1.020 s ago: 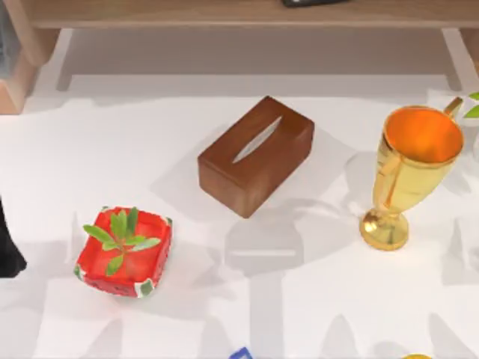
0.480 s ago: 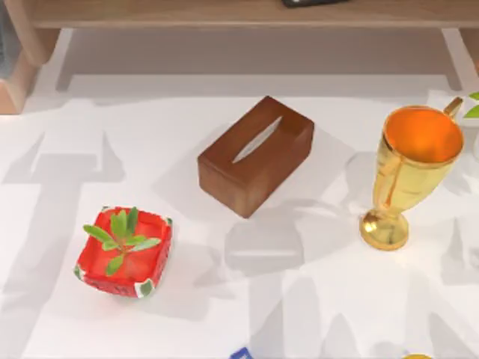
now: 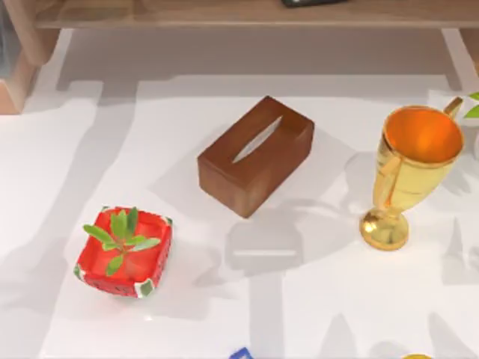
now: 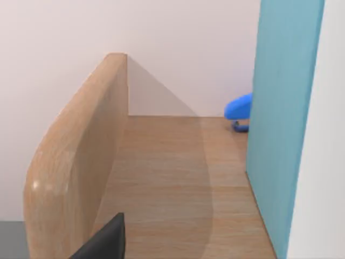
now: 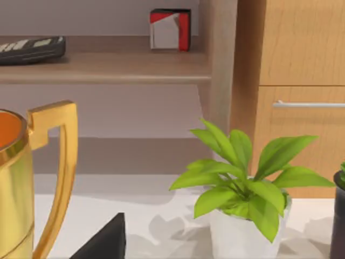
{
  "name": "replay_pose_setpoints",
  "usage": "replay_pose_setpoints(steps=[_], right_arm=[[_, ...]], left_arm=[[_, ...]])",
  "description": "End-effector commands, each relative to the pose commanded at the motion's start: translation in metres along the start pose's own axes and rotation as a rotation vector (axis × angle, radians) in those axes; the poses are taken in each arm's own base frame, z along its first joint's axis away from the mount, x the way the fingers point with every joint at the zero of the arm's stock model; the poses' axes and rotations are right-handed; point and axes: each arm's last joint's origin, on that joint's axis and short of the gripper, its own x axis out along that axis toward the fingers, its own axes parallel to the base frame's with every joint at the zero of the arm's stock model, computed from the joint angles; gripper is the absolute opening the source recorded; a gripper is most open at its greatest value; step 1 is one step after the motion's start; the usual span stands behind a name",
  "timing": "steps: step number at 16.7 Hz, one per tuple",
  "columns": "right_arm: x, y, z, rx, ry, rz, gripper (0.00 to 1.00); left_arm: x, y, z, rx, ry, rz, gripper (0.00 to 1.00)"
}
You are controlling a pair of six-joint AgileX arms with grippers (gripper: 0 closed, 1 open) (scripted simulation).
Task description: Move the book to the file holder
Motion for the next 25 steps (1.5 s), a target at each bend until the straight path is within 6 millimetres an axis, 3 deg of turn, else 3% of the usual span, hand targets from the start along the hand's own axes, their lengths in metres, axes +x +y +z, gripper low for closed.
replay_pose_setpoints(steps=[3,6,23,25], right_arm=[[0.000,0.000,0.000,0.000,0.000,0.000,1.00],[0.000,0.000,0.000,0.000,0.000,0.000,1.00],[0.000,0.000,0.000,0.000,0.000,0.000,1.00],[0.000,0.000,0.000,0.000,0.000,0.000,1.00]], left_arm=[[0.047,-0.024,0.000,0.000,-0.001,-0.001,1.00],[0.074,-0.041,-0.004,0.001,-0.001,-0.001,1.00],[0.099,-0.045,-0.006,0.000,-0.002,-0.002,1.00],[0.099,-0.045,-0.006,0.000,-0.002,-0.002,0.85]])
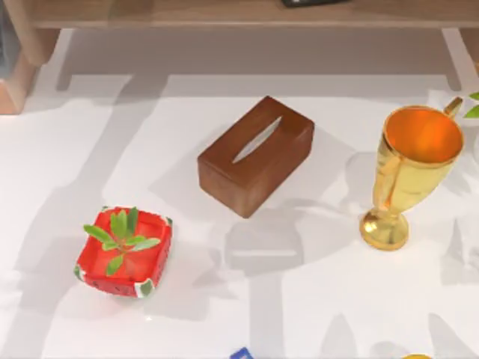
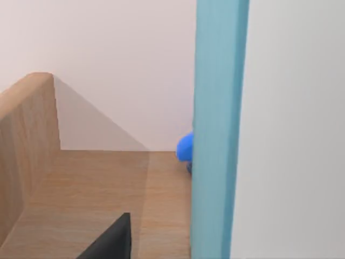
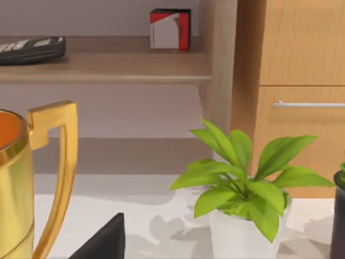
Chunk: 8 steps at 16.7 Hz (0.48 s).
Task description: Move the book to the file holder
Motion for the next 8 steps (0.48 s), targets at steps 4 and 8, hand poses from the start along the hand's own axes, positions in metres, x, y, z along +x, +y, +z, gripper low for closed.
replay_pose_setpoints(steps=[4,8], right_arm=[[0.0000,0.0000,0.0000,0.000,0.000,0.000,1.00],[0.0000,0.0000,0.0000,0.000,0.000,0.000,1.00]], left_arm=[[0.0000,0.0000,0.0000,0.000,0.000,0.000,0.55],[0.0000,0.0000,0.0000,0.000,0.000,0.000,0.25]])
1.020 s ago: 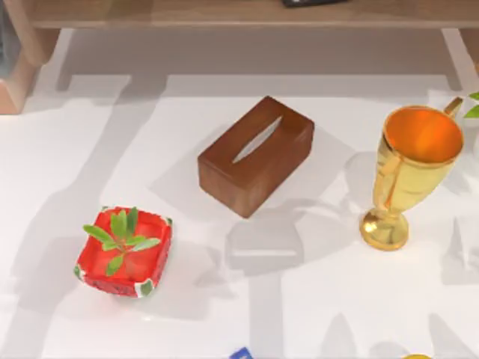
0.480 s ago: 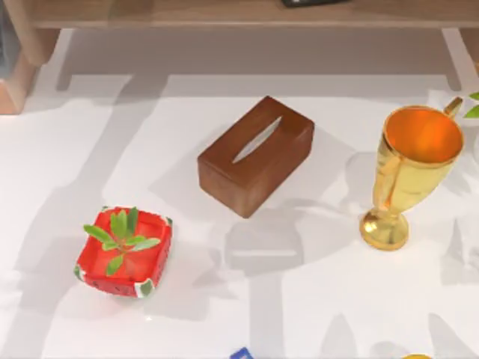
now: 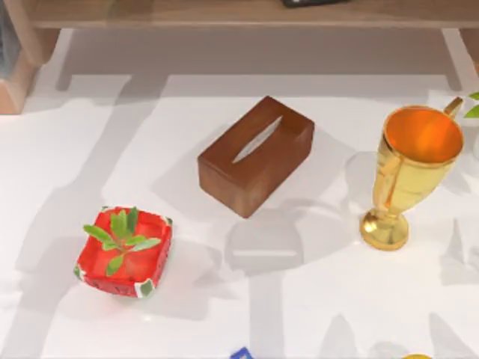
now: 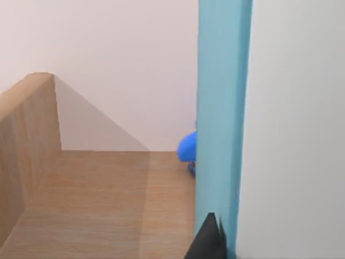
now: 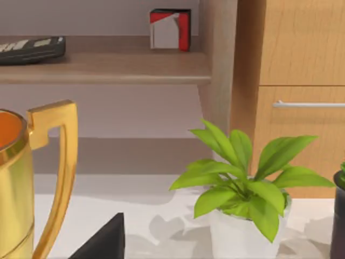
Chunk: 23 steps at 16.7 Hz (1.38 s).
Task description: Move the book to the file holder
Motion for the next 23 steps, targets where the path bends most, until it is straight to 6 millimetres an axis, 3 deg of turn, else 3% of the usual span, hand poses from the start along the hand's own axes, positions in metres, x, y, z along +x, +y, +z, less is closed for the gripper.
replay_pose_setpoints(steps=[3,4,13,17,23], right_arm=[[0.000,0.000,0.000,0.000,0.000,0.000,1.00],[0.000,0.000,0.000,0.000,0.000,0.000,1.00],[0.000,0.000,0.000,0.000,0.000,0.000,1.00],[0.000,0.000,0.000,0.000,0.000,0.000,1.00],[0.000,0.000,0.000,0.000,0.000,0.000,1.00]], left_arm=[[0.000,0.000,0.000,0.000,0.000,0.000,0.02],[0.000,0.000,0.000,0.000,0.000,0.000,0.00],[0.000,-0.001,0.000,0.002,0.001,-0.002,0.00],[-0.001,-0.001,0.014,0.000,-0.006,-0.001,0.00],[-0.002,0.000,0.017,0.001,-0.006,-0.001,0.00]])
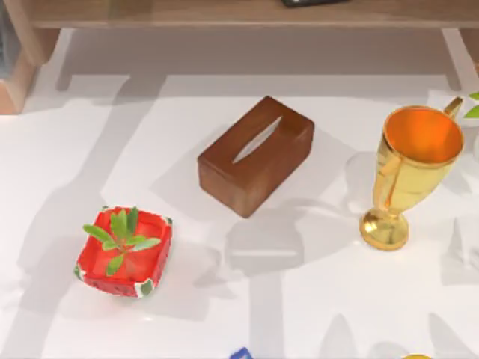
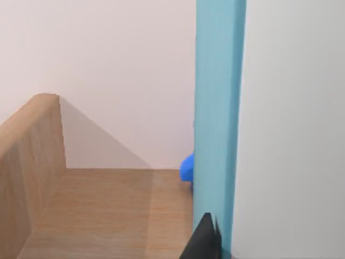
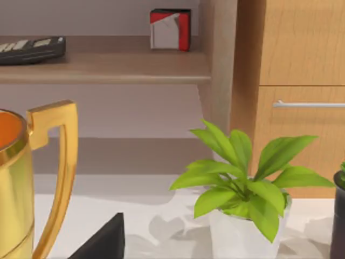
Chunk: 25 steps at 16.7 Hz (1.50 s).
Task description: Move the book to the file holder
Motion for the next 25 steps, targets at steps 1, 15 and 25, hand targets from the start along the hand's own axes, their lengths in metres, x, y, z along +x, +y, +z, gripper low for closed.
replay_pose_setpoints(steps=[1,15,25], right_arm=[[0.000,0.000,0.000,0.000,0.000,0.000,1.00],[0.000,0.000,0.000,0.000,0.000,0.000,1.00],[0.000,0.000,0.000,0.000,0.000,0.000,1.00]], left_arm=[[-0.002,0.000,0.003,0.005,-0.012,-0.002,0.00],[-0.118,0.153,0.089,0.760,-0.367,0.441,0.00],[-0.151,0.338,-0.137,1.405,0.473,0.456,0.00]])
